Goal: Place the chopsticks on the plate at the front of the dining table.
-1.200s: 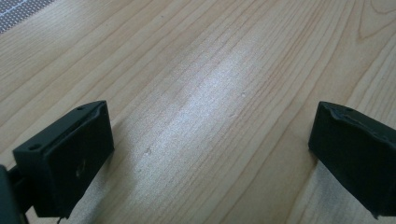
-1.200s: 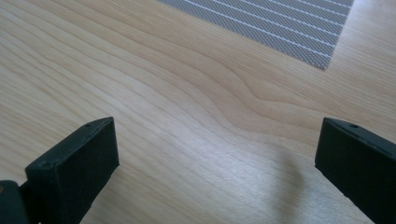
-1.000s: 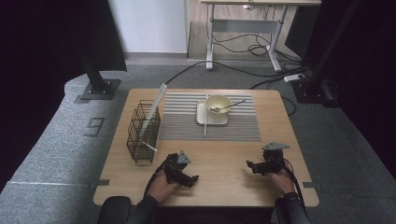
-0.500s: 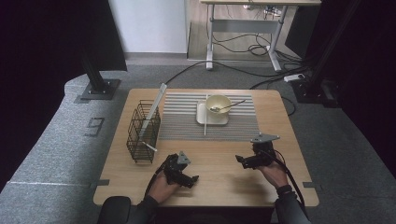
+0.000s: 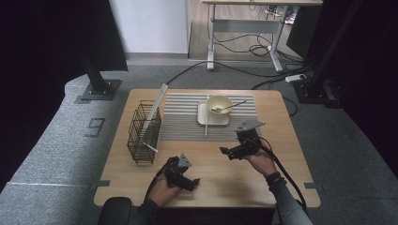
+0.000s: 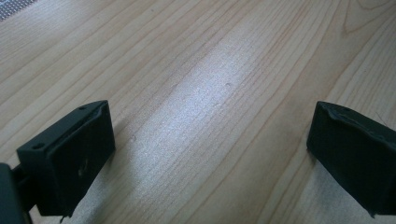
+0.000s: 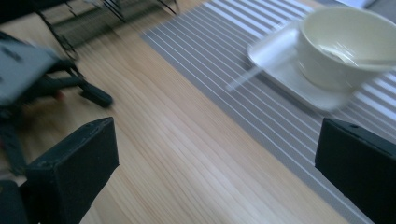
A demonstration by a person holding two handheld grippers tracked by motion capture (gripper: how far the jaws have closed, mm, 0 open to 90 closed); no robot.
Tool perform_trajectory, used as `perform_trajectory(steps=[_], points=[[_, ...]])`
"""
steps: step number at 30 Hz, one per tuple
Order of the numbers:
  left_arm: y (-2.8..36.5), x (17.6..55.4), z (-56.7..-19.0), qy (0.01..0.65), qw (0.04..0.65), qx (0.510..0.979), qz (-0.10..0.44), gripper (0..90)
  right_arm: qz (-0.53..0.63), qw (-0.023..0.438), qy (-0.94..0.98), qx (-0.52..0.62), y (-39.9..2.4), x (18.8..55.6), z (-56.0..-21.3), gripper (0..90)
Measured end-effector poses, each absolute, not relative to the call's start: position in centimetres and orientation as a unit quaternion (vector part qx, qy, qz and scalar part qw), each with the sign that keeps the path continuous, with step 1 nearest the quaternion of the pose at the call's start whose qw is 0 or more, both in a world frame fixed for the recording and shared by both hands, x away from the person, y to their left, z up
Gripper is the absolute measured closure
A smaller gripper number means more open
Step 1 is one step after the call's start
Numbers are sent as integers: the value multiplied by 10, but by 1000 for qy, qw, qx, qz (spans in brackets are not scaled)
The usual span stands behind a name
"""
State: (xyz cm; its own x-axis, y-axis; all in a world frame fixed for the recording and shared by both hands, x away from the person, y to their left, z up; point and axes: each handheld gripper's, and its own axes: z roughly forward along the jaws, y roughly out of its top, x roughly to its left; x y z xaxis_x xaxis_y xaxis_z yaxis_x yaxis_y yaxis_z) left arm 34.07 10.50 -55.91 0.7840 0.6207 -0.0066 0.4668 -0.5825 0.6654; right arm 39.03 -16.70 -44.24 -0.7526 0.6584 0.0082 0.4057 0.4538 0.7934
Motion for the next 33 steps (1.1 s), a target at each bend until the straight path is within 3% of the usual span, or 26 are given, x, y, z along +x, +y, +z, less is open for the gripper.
perform_trajectory(steps=[16,33], points=[[105,337,-559,312,337,881,115,0,425,119,864,242,-86,397,-404,0],[108,330,-559,313,334,881,115,0,423,77,885,179,-18,394,-386,0]])
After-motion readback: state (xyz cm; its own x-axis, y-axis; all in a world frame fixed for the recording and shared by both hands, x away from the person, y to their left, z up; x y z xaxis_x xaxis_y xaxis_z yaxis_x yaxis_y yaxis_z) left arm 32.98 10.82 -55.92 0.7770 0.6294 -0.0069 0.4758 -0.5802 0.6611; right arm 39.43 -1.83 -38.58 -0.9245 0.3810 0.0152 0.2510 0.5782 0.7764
